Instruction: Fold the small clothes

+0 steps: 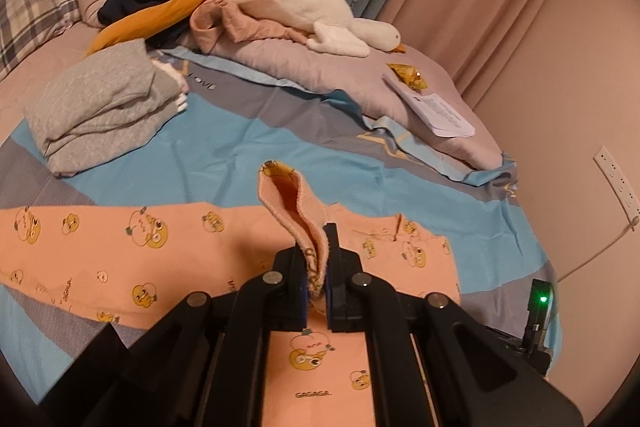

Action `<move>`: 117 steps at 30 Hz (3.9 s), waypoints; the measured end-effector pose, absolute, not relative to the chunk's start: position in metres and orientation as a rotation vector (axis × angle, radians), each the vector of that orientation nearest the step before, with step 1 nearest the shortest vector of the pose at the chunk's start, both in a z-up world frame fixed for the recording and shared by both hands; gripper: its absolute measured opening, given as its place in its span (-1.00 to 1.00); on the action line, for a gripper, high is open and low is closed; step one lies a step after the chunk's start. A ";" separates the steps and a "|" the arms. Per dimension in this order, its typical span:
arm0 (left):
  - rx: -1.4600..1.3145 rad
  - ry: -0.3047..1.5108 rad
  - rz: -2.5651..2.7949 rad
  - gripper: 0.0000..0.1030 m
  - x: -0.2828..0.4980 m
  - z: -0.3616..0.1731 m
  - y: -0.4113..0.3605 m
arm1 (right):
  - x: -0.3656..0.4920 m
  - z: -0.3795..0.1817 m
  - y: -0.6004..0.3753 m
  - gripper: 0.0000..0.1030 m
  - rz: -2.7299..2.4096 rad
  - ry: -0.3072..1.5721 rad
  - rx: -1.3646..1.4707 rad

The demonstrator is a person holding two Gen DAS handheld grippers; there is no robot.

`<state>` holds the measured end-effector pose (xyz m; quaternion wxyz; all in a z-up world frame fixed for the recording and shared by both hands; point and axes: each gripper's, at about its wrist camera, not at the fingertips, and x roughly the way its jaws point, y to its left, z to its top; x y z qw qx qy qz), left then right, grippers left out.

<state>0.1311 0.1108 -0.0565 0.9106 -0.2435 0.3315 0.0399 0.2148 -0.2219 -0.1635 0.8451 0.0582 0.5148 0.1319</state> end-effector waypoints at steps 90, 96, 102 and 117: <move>-0.634 0.724 0.552 0.99 -0.005 -0.092 0.184 | 0.123 -0.070 -0.203 0.85 0.418 0.761 0.026; -0.710 0.707 0.643 0.99 -0.023 -0.110 0.213 | 0.105 -0.068 -0.201 0.86 0.400 0.743 0.007; -0.774 0.697 0.739 0.93 -0.034 -0.134 0.251 | 0.100 -0.067 -0.202 0.86 0.381 0.739 0.026; -0.936 0.561 0.801 0.26 -0.045 -0.163 0.322 | 0.101 -0.070 -0.186 0.86 0.368 0.774 0.008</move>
